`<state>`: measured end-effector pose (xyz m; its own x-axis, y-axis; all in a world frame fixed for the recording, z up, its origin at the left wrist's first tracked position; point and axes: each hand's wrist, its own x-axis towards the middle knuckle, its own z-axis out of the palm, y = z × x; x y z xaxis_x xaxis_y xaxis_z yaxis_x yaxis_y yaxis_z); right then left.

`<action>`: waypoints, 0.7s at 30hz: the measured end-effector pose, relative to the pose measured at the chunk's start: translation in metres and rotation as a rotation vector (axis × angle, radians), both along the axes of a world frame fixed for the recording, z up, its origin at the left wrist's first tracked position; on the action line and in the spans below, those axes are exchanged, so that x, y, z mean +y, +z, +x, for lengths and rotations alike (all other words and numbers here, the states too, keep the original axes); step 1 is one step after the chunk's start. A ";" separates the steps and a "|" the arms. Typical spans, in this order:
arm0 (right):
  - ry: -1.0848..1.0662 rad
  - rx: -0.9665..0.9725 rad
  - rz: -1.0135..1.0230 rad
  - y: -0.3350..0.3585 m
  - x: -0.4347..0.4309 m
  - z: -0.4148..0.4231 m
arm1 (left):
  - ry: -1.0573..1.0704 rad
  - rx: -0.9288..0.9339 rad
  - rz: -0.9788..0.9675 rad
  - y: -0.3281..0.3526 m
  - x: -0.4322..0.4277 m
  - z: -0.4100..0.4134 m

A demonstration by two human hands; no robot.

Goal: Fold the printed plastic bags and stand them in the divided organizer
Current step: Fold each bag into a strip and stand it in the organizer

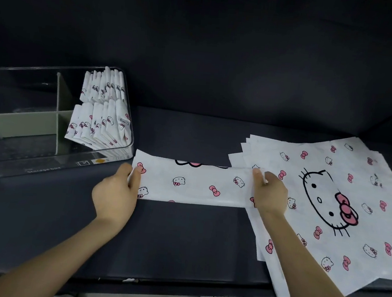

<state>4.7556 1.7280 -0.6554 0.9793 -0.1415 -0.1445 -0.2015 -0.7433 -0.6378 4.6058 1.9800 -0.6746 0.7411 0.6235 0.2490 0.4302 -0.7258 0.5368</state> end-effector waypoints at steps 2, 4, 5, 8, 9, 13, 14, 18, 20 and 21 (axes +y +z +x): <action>-0.021 0.056 0.045 0.003 -0.003 0.000 | 0.002 -0.021 0.067 -0.001 -0.002 0.004; -0.035 0.119 0.096 0.003 -0.008 -0.002 | -0.008 -0.029 0.116 -0.004 -0.002 0.005; -0.033 0.126 0.108 0.003 -0.009 -0.003 | -0.016 -0.024 0.139 -0.005 -0.002 0.003; 0.007 0.083 0.069 0.001 -0.010 -0.007 | -0.025 -0.010 0.216 -0.004 0.001 0.000; 0.012 0.070 0.059 0.002 -0.009 -0.008 | -0.029 -0.005 0.240 -0.003 0.002 0.000; 0.018 0.026 0.040 0.001 -0.007 -0.009 | -0.028 0.095 0.343 -0.006 0.006 0.000; 0.020 0.024 0.034 -0.001 -0.006 -0.010 | -0.010 0.130 0.390 -0.006 0.006 0.000; 0.043 0.016 -0.018 -0.002 -0.006 -0.009 | -0.237 0.022 0.504 0.000 -0.003 0.007; 0.050 0.000 -0.030 -0.003 -0.006 -0.008 | -0.466 0.051 0.493 -0.001 -0.020 0.017; 0.049 0.002 -0.037 -0.003 -0.006 -0.008 | -0.524 0.104 0.451 -0.004 -0.029 0.021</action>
<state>4.7477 1.7220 -0.6581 0.9849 -0.0984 -0.1421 -0.1654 -0.7752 -0.6096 4.6266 1.9514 -0.6784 0.9501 0.0295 0.3106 -0.0047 -0.9940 0.1089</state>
